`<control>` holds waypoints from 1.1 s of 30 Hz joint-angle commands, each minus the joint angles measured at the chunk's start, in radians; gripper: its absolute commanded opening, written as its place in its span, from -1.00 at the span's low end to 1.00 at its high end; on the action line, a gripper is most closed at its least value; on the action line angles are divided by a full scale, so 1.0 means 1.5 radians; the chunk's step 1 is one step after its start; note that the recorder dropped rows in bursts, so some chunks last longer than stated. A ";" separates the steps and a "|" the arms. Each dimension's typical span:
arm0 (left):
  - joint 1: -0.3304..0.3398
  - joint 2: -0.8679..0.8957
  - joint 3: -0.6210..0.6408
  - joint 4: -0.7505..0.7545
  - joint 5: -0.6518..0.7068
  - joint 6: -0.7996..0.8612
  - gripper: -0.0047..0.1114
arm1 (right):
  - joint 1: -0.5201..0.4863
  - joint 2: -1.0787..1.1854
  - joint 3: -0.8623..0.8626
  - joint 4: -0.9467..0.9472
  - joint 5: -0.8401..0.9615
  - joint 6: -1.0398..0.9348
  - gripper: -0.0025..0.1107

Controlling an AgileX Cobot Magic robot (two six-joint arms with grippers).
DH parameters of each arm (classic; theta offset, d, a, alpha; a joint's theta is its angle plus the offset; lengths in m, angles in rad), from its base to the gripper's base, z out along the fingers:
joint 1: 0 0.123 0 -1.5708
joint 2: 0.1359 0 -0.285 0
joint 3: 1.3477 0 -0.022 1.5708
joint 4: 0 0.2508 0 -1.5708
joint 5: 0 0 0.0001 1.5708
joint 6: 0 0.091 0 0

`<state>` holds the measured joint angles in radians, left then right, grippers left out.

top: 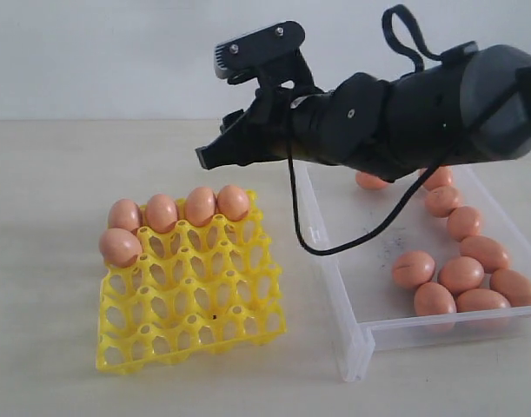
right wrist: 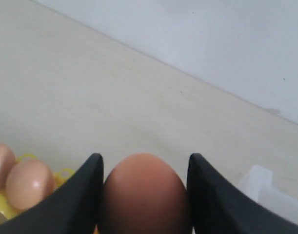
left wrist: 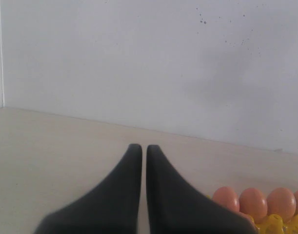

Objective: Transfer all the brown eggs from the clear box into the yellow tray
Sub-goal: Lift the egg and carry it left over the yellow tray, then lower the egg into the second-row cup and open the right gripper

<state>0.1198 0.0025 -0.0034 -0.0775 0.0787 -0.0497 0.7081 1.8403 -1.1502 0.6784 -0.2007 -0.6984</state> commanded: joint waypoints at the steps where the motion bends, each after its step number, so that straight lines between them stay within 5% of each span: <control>1: -0.001 -0.002 0.002 -0.006 -0.002 -0.006 -0.85 | 0.028 -0.009 0.003 -0.086 -0.058 0.124 -0.96; 12: -0.001 -0.002 0.002 -0.006 -0.002 -0.006 -0.85 | 0.039 0.046 0.004 -0.654 -0.275 0.674 -0.96; 33: -0.001 -0.002 0.002 -0.006 -0.002 -0.006 -0.85 | 0.038 0.251 0.004 -0.703 -0.464 0.704 -0.96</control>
<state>0.1198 0.0025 -0.0034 -0.0775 0.0787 -0.0497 0.7668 2.2032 -1.1461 -0.3703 -0.8753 0.3549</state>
